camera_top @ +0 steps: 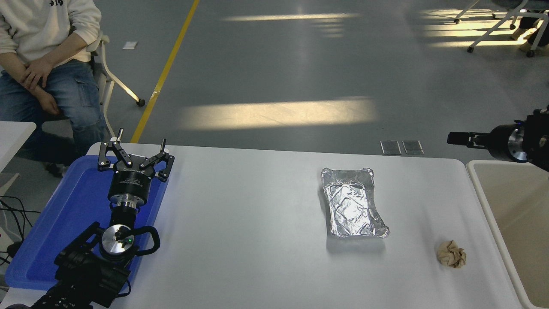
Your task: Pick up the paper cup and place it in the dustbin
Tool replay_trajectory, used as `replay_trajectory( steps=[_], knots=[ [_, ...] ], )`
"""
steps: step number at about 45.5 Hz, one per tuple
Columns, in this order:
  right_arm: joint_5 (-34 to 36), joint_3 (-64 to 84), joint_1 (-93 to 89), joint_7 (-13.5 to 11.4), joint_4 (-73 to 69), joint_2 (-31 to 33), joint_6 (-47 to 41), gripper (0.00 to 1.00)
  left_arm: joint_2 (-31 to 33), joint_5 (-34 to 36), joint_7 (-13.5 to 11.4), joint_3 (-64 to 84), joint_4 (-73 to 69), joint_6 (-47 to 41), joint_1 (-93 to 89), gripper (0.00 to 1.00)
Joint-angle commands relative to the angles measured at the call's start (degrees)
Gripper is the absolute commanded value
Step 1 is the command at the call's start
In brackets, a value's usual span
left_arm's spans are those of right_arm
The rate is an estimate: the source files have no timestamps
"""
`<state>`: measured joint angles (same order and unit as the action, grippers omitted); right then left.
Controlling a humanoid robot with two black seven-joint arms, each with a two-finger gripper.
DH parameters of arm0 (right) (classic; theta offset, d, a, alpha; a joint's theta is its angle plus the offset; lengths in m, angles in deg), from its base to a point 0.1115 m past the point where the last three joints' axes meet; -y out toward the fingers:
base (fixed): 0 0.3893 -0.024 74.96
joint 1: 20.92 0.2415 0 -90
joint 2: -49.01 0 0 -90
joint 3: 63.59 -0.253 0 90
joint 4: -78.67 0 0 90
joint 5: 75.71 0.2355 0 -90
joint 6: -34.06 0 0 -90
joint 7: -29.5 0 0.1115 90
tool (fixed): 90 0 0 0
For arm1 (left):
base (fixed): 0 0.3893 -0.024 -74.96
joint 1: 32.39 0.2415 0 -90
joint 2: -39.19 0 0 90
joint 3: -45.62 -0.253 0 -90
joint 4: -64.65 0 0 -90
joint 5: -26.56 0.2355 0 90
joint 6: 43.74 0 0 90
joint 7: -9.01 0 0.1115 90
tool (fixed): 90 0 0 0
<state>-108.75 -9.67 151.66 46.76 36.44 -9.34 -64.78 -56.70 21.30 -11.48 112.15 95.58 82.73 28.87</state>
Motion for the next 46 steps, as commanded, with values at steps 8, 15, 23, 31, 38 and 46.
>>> replay_trajectory(
  steps=[8, 15, 23, 31, 38, 46],
  knots=[
    [-6.51, 0.04, 5.04, -0.3, -8.13, 0.07, -0.39, 1.0, 0.0, -0.01, 0.0, 0.0, 0.0, 0.0, 0.0, 1.0],
    [-6.42, 1.44, 9.6, -0.3, -14.27, 0.34, -0.47, 1.0, 0.0, -0.01, 0.0, 0.0, 0.0, 0.0, 0.0, 1.0],
    [-5.99, 6.45, 17.6, -0.3, -22.62, 0.16, -0.47, 1.0, 0.0, -0.01, 0.0, 0.0, 0.0, 0.0, 0.0, 1.0],
    [-3.09, 7.68, 26.3, -0.39, -33.52, -0.71, -1.7, 1.0, 0.0, -0.01, 0.0, 0.0, 0.0, 0.0, 0.0, 1.0],
    [4.82, 7.77, 31.05, -0.39, -40.64, -3.62, -4.25, 1.0, 0.0, -0.01, 0.0, 0.0, 0.0, 0.0, 0.0, 1.0],
    [7.98, 7.77, 34.66, -0.39, -44.87, -7.48, -9.43, 1.0, 0.0, -0.01, 0.0, 0.0, -0.08, 0.0, 0.0, 1.0]
  ],
)
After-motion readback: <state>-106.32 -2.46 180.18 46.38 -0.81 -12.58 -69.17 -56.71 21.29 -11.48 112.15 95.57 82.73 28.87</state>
